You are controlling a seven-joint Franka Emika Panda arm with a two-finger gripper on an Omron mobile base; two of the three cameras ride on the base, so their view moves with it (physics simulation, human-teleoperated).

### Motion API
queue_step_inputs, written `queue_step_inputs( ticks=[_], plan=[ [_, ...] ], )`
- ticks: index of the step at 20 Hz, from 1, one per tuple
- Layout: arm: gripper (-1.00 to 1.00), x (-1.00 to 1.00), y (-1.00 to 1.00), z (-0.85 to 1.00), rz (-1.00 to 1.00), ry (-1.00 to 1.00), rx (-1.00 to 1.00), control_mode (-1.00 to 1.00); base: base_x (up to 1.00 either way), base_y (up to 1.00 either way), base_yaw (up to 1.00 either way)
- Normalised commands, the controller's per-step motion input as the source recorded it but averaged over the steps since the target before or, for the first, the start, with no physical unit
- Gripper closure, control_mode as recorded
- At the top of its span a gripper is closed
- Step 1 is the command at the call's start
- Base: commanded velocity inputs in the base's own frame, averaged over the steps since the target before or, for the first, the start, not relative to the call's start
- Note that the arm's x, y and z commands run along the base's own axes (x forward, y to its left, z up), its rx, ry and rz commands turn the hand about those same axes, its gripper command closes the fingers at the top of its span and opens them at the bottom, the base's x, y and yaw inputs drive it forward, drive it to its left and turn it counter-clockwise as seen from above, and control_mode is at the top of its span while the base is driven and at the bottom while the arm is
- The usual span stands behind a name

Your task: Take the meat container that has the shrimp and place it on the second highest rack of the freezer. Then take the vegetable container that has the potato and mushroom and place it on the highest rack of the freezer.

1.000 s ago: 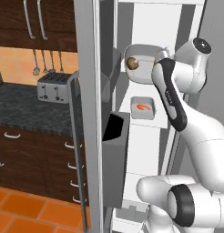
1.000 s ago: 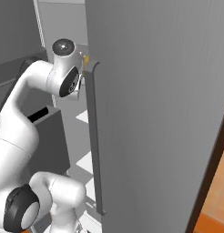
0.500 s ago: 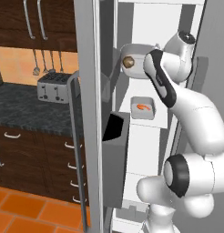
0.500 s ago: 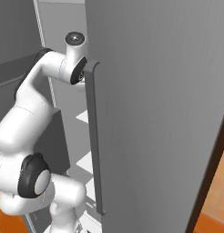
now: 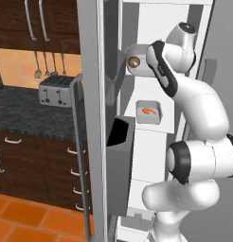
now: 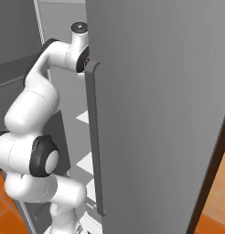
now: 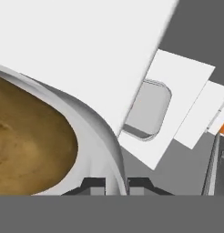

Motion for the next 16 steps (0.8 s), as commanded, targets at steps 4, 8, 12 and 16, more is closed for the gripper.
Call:
queue_step_inputs(
  ticks=[4, 8, 12, 16],
  plan=[
    [1.0, 0.35, -0.15, -0.07, -0.04, 0.07, 0.0, -1.0, 0.0, 0.0, 0.0],
    [1.0, 0.25, -0.01, -0.33, -0.03, 0.0, 0.0, -1.0, 0.0, 0.0, 0.0],
    [1.0, 0.39, 0.0, -0.29, -0.06, -0.02, 0.0, -1.0, 0.0, 0.0, 0.0],
    [1.0, 0.62, 0.0, -0.13, -0.08, -0.03, 0.0, -1.0, 0.0, 0.0, 0.0]
  ],
)
